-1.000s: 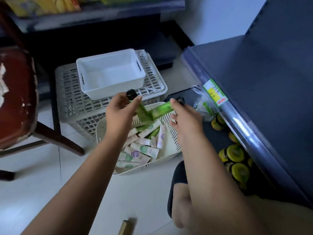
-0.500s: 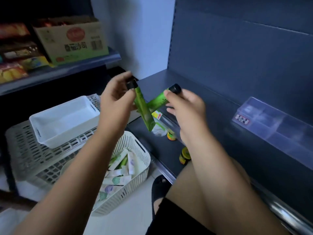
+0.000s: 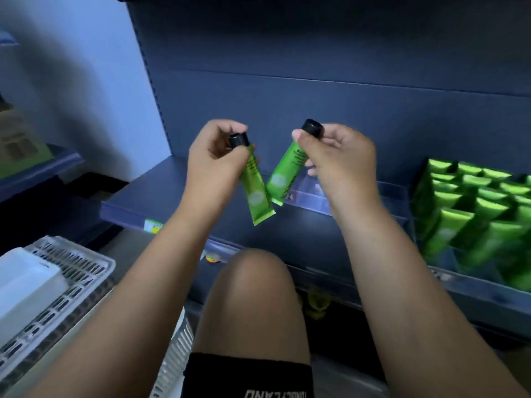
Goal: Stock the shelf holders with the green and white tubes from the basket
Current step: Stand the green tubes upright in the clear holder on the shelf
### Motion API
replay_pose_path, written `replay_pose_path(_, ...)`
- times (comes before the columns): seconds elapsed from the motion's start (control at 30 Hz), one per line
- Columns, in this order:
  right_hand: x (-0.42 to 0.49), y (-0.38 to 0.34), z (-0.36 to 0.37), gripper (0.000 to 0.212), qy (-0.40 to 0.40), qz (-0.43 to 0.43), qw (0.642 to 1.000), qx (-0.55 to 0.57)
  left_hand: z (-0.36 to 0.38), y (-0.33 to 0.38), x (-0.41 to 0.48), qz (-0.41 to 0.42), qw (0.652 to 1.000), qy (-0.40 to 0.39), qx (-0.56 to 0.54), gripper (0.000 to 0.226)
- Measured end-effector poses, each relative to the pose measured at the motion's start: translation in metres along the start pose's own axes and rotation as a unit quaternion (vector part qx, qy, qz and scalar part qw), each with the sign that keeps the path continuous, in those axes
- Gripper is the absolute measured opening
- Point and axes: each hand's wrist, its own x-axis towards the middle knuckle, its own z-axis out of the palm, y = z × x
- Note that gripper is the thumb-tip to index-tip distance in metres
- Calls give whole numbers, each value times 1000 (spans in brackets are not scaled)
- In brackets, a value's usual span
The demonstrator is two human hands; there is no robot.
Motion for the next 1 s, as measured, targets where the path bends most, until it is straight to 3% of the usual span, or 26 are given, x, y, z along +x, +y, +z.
replay_pose_path(0.27, 1, -14, -117, 14, 82, -21, 992, -96, 103, 5, -20, -8, 992, -121, -30, 28)
replay_pose_path(0.37, -8, -18, -155, 26, 103, -44, 987, -118, 130, 11, -33, 14, 985, -167, -44, 26)
replay_pose_path(0.63, -36, -22, -233, 18, 135, -73, 977, -149, 186, 19, -61, 23, 962, -270, -41, 27)
replay_pose_path(1.0, -60, 18, -301, 20, 253, -90, 952, -150, 244, -15, -109, 112, 971, -202, -57, 31)
